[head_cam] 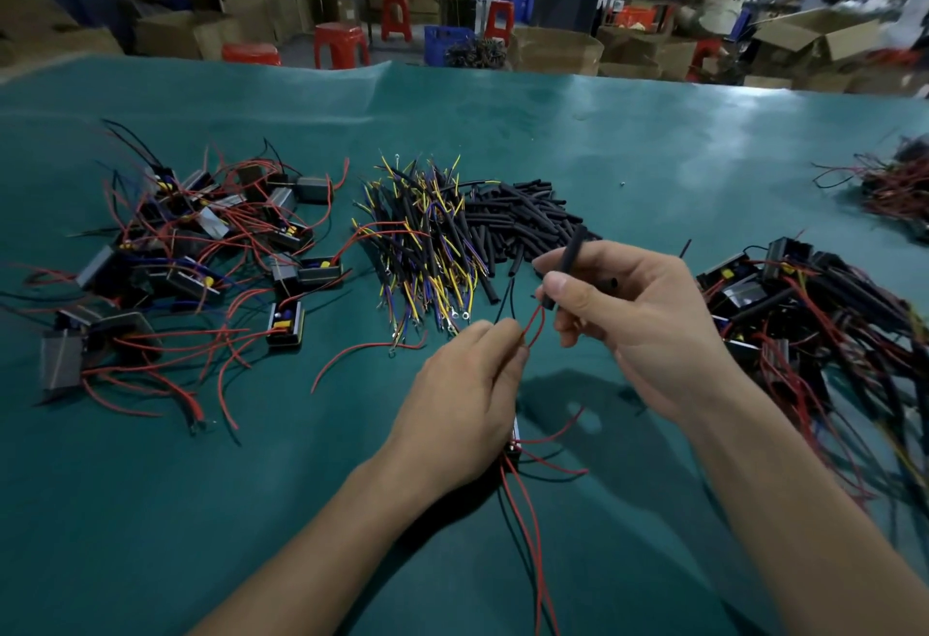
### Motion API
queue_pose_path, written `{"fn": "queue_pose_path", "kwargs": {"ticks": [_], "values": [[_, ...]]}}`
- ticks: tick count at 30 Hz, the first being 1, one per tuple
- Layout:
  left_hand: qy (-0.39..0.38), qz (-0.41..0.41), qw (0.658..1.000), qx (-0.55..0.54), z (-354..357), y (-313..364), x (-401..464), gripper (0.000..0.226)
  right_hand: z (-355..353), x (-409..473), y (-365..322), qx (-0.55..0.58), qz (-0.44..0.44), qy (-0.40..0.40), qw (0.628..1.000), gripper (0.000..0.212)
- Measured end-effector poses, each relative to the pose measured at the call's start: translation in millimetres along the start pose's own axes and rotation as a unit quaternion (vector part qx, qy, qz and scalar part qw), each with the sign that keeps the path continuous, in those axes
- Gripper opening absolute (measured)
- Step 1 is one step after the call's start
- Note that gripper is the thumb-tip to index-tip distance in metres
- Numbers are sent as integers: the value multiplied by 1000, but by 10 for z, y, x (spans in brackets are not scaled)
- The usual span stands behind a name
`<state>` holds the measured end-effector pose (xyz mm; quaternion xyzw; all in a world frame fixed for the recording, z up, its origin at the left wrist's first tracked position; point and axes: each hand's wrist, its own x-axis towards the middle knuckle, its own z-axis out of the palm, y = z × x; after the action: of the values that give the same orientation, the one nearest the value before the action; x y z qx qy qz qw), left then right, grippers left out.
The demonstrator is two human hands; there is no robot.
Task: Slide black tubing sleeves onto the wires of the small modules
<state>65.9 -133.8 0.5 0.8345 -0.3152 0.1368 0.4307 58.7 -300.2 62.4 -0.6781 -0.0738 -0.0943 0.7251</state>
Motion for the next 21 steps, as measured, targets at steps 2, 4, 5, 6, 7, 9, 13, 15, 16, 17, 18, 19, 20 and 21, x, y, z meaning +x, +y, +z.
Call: {"fn": "queue_pose_path", "kwargs": {"ticks": [2, 4, 5, 6, 7, 9, 13, 15, 16, 17, 18, 19, 20, 21], "values": [[-1, -2, 1000, -3, -2, -8, 1, 28, 8, 3, 12, 24, -3, 8, 1000, 24], [-4, -6, 1000, -5, -2, -6, 2, 28, 3, 5, 13, 46, -15, 30, 998, 20], [-4, -8, 1000, -5, -1, -3, 4, 27, 2, 4, 12, 49, -19, 37, 998, 20], [-5, -9, 1000, -6, 0, -1, 5, 27, 5, 3, 12, 45, -20, 38, 998, 19], [-6, -10, 1000, -7, -1, -1, 6, 27, 12, 2, 15, 37, -19, 33, 999, 20], [-7, -12, 1000, -11, -8, -4, 6, 27, 31, -1, 24, 20, -17, 19, 999, 21], [-8, -19, 1000, -23, -14, -13, 13, 27, 11, 2, 22, 13, -30, 9, 999, 20], [-8, -24, 999, -27, -14, -13, 18, 27, 0, 0, 20, 5, -42, 2, 999, 19], [-8, -25, 999, -27, -13, -15, 20, 26, -3, 0, 24, -10, -50, 0, 999, 17], [-9, -25, 999, -25, -11, -19, 19, 26, 2, 4, 36, -30, -60, 1, 998, 14], [-10, -24, 999, -20, -8, -21, 15, 27, 5, 10, 46, -49, -70, 6, 996, 11], [-11, -23, 1000, -17, -7, -23, 12, 27, 9, 18, 56, -61, -77, 14, 995, 11], [-12, -23, 1000, -15, -6, -27, 11, 27, 10, 25, 62, -60, -81, 24, 995, 11], [-13, -24, 1000, -15, -4, -31, 10, 27, 11, 32, 63, -47, -81, 34, 995, 11]]}}
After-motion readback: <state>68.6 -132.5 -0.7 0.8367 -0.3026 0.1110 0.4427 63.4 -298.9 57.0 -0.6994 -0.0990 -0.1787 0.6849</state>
